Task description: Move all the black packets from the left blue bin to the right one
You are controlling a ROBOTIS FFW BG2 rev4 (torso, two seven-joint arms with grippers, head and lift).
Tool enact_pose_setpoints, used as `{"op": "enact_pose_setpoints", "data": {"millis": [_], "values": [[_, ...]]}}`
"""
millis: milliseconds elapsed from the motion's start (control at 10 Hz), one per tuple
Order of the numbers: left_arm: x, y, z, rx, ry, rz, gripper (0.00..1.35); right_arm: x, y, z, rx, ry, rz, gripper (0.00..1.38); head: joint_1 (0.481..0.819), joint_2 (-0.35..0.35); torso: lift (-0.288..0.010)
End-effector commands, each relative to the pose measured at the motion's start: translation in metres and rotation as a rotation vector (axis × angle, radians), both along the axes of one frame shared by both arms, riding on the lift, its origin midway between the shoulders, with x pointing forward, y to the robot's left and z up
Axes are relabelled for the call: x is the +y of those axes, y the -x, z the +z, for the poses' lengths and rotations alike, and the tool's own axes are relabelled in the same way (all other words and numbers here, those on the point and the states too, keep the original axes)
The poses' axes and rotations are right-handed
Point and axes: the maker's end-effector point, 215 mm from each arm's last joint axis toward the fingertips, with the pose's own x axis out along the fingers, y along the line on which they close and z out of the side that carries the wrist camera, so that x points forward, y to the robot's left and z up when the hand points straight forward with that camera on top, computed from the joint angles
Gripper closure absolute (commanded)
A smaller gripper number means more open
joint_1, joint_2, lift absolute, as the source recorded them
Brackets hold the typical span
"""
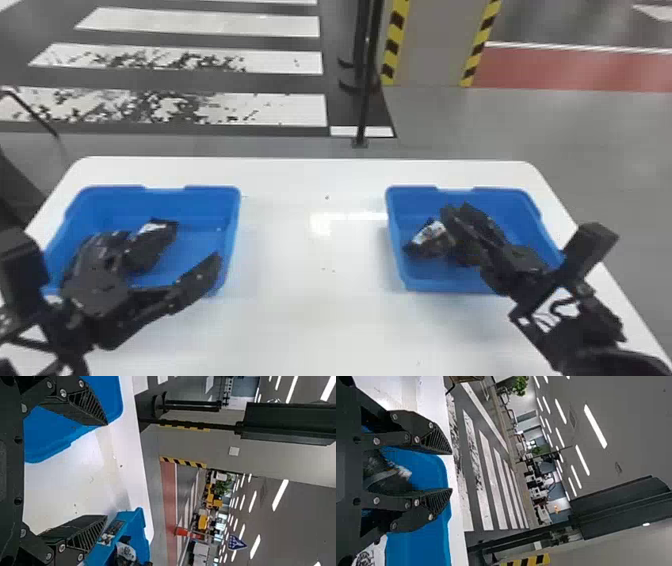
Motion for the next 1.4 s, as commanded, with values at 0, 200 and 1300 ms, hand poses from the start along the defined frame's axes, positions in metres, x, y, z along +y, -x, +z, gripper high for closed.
{"op": "enact_pose_setpoints", "data": {"millis": [0, 200, 1300], "values": [[0.024, 0.0, -0.004, 0.011, -0.023, 0.046, 0.22, 0.005, 0.033, 0.024, -0.054, 0.059, -0.011, 0.12, 0.695, -0.062, -0.14], [0.055, -0.001, -0.012, 0.036, -0.066, 0.109, 0.22, 0.023, 0.081, 0.045, -0.081, 0.095, 0.001, 0.17, 0.695, -0.017, -0.14], [0.134, -0.097, -0.11, 0.395, -0.266, 0.303, 0.22, 0.084, 0.187, 0.049, 0.023, 0.016, 0.112, 0.2, 0.695, 0.231, -0.14]]}}
